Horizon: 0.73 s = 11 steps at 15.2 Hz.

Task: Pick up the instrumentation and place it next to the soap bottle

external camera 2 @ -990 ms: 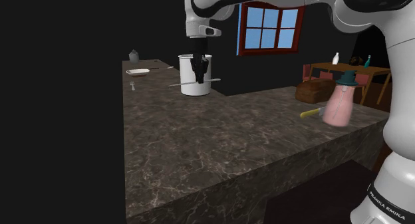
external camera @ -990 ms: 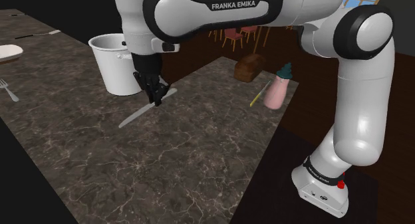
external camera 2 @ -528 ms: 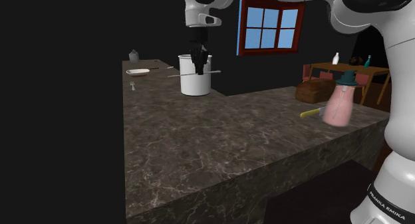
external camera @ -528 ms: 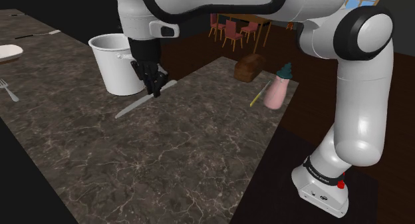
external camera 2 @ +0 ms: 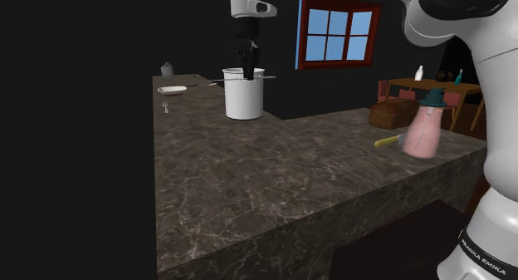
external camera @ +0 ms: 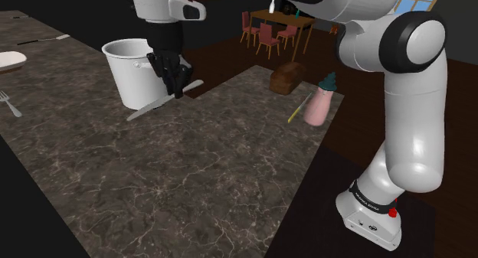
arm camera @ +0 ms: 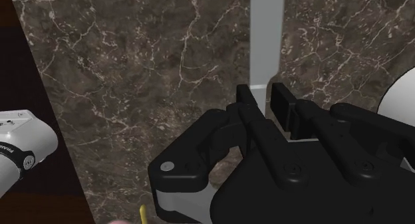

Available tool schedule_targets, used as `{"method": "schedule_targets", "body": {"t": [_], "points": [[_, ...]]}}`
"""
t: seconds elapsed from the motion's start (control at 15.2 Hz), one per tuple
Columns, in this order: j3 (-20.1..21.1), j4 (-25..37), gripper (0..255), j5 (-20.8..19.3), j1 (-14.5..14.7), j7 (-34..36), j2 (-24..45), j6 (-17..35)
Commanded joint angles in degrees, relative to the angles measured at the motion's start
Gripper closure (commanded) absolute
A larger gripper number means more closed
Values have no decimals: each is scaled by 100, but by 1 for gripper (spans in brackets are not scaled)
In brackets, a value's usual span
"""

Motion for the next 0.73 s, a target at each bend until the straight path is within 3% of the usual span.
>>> {"method": "schedule_targets", "body": {"t": [0.0, 0.46, 0.66], "points": [[-23, 335, 255, -63, 123, -11, 94, -237], [-169, 1772, 255, -385, 748, -84, 580, -1123], [70, 209, 255, 177, -363, -332, -359, -509]]}}
